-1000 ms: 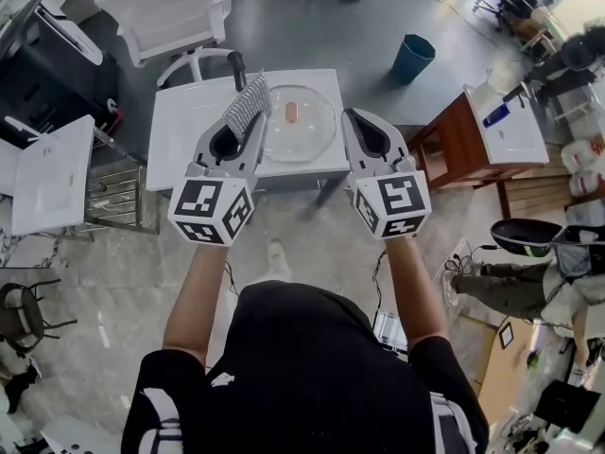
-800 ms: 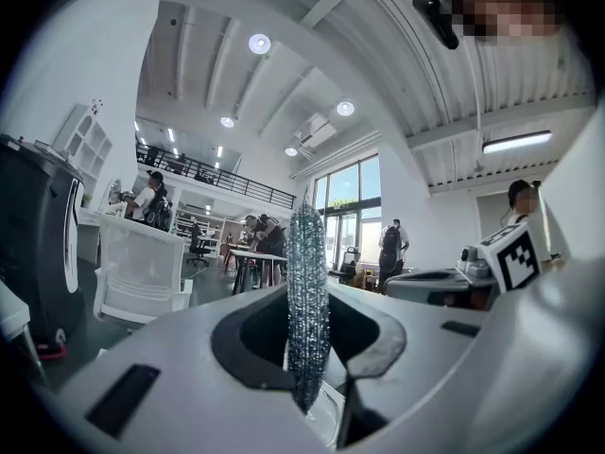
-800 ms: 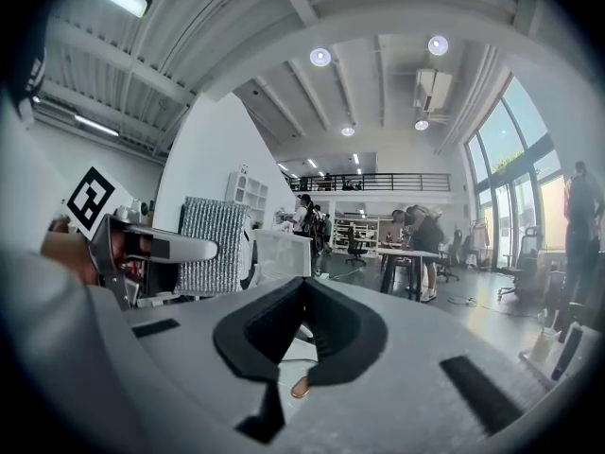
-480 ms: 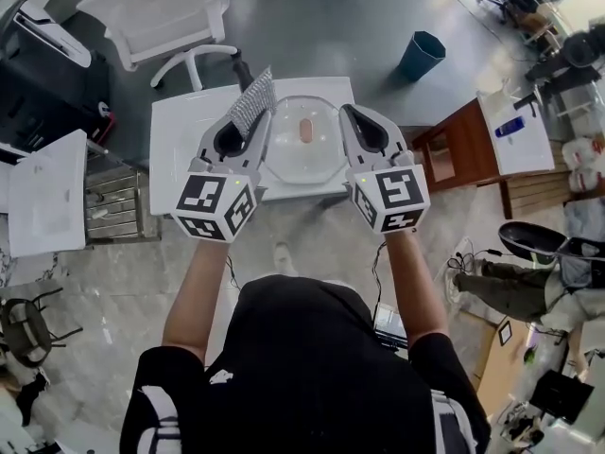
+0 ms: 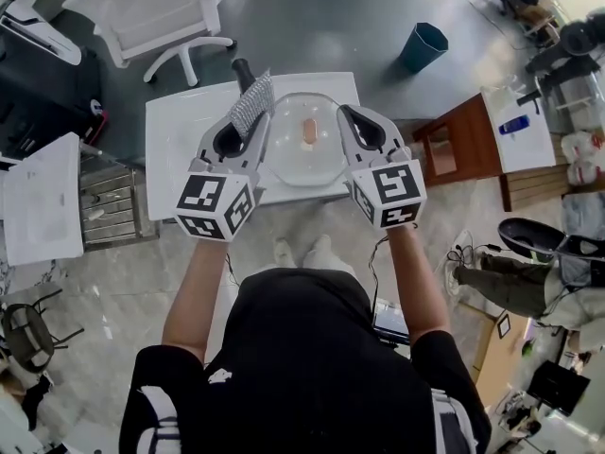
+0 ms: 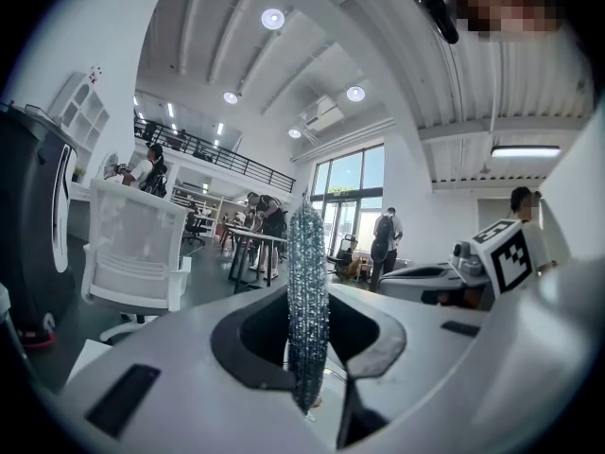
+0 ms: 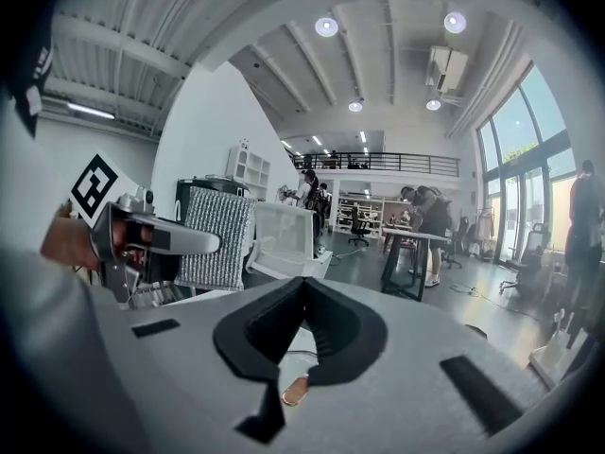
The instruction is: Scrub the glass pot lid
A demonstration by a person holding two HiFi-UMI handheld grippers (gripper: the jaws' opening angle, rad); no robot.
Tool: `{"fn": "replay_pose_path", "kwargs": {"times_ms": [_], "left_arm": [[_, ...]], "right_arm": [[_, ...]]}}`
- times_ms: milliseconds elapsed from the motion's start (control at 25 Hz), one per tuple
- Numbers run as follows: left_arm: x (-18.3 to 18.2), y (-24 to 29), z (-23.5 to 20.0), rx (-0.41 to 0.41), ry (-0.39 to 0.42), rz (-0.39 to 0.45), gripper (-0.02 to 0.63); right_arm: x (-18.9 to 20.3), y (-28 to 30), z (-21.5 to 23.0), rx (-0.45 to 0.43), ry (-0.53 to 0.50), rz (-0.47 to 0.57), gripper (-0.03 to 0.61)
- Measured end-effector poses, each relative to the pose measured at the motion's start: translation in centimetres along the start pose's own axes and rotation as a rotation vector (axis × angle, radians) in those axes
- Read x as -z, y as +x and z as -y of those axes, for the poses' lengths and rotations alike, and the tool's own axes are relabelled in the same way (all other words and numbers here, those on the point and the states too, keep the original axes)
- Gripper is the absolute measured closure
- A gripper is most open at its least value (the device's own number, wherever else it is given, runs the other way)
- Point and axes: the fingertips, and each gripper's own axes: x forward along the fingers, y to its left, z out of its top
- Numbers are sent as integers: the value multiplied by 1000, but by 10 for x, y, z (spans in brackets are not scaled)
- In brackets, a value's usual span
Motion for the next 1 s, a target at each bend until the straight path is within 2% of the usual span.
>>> {"fn": "replay_pose_path", "kwargs": {"times_ms": [200, 480, 600, 760, 1000], "left_arm": [[10, 14, -6, -4, -5, -21, 537], [38, 43, -15, -30, -42, -63, 537], [47, 54, -13, -30, -59, -56, 537], [59, 68, -10, -36, -42, -59, 537], [97, 71, -16, -56, -68, -139, 537]], "right_arm": [[12, 13, 3, -36, -11, -25, 581], [38, 35, 7, -156, -26, -58, 581], [59, 43, 9, -228, -38, -108, 580], [88, 54, 11, -310, -74, -177, 580], [137, 65, 5, -391, -109, -286, 580]]}}
